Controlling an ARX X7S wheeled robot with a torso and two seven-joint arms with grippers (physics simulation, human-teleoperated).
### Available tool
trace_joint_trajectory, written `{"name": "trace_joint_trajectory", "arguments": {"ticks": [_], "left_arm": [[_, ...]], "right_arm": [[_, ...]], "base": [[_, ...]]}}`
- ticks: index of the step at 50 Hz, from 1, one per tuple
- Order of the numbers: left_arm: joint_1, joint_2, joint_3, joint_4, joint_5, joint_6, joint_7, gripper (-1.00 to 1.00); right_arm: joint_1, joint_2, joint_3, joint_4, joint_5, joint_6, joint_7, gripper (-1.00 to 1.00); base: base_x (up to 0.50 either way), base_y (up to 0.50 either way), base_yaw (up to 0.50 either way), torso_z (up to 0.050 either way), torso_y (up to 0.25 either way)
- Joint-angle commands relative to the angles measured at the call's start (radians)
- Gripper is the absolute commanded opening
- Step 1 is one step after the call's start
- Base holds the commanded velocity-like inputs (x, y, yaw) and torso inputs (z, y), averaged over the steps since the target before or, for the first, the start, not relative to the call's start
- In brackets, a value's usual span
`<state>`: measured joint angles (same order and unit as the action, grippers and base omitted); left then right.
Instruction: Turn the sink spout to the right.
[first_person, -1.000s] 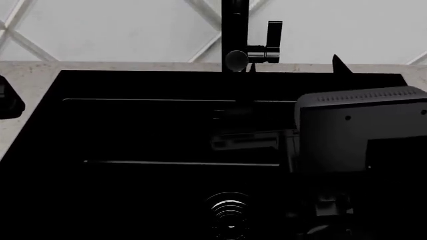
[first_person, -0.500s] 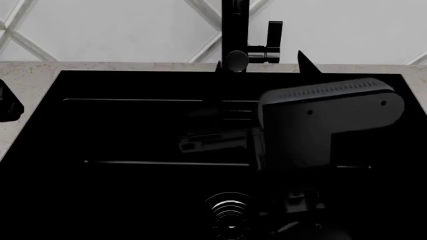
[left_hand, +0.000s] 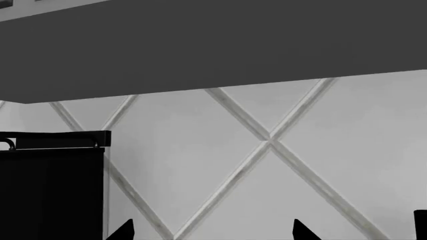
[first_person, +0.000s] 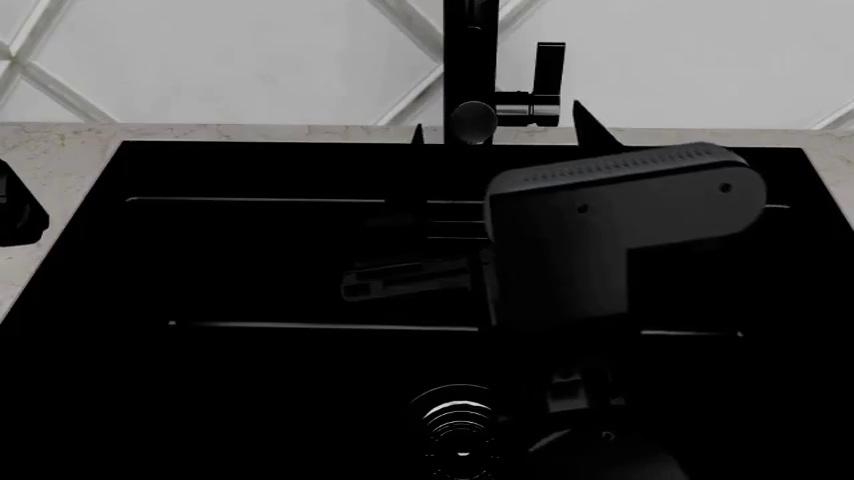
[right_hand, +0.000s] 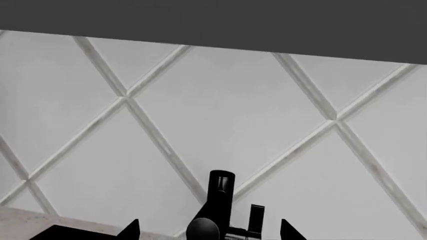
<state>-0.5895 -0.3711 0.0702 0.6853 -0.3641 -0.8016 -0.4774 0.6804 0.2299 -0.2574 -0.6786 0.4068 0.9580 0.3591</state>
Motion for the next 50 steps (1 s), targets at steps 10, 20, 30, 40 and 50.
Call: {"name": "trace_joint_trajectory", "arguments": {"ticks": [10,20,30,40,50], "left_arm": [[-0.003,-0.005,0.011,-0.009,-0.006,0.005,0.004,1.00],[-0.003,-0.009,0.016,-0.003,-0.011,-0.002,0.003,1.00],[-0.003,-0.011,0.016,-0.001,-0.012,-0.002,-0.002,1.00],[-0.001,-0.012,0.016,0.000,-0.014,0.003,-0.005,1.00],[0.002,-0.015,0.018,0.002,-0.011,0.014,-0.008,1.00]], "right_arm": [[0.029,0.000,-0.005,0.021,-0.003,-0.015,0.013,1.00],[0.041,-0.008,-0.015,0.061,-0.003,-0.045,0.005,1.00],[0.046,-0.012,-0.032,0.116,-0.009,-0.081,-0.007,1.00],[0.057,-0.021,-0.057,0.206,-0.027,-0.154,-0.029,1.00],[0.053,-0.031,-0.078,0.281,-0.047,-0.220,-0.039,1.00]], "base": [[0.00,0.00,0.00,0.000,0.000],[0.00,0.00,0.00,0.000,0.000],[0.00,0.00,0.00,0.000,0.000],[0.00,0.00,0.00,0.000,0.000],[0.00,0.00,0.00,0.000,0.000]]}}
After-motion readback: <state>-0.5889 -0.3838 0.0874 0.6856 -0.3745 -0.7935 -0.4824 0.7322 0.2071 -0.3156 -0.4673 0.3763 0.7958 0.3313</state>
